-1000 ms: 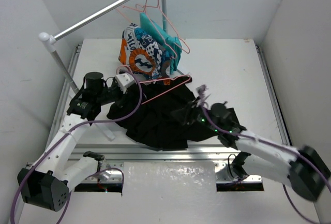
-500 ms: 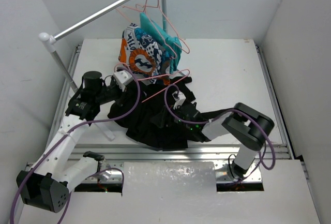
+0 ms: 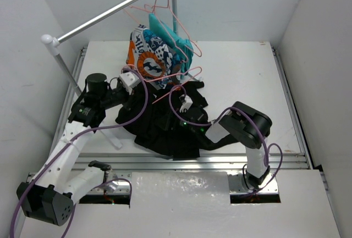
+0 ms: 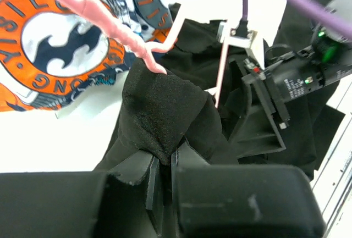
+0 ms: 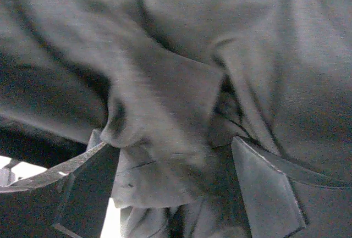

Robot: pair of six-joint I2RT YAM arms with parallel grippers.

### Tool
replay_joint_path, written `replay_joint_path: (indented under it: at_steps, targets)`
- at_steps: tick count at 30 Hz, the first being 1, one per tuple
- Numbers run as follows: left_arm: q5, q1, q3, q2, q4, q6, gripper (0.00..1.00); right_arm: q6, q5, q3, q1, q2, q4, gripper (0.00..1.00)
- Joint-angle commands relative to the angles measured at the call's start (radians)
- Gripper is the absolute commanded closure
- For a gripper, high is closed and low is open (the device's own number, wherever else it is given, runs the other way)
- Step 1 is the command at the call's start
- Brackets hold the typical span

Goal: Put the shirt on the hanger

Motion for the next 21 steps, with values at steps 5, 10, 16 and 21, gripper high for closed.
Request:
replay_joint_path:
  at_steps: [5,10,16,21]
  targets:
    - [0.033,-0.004,0.062,-0.004,0.068,-0.021,1.0,0.04,-0.055,0.026,-0.023,0.02,0.133,0.69]
    - [-0.003,-0.001,0.043,-0.012,0.032,0.031,1.0,0.031,0.031,-0.159,-0.056,-0.09,0.226,1.0]
    - [0.045,0.003,0.013,-0.024,-0.128,0.261,1.0,0.061,0.081,-0.417,-0.226,-0.366,0.198,1.0]
    - [0.027,0.002,-0.044,-0.024,-0.234,0.461,1.0,-0.116,0.103,-0.44,-0.253,-0.665,-0.092,1.0]
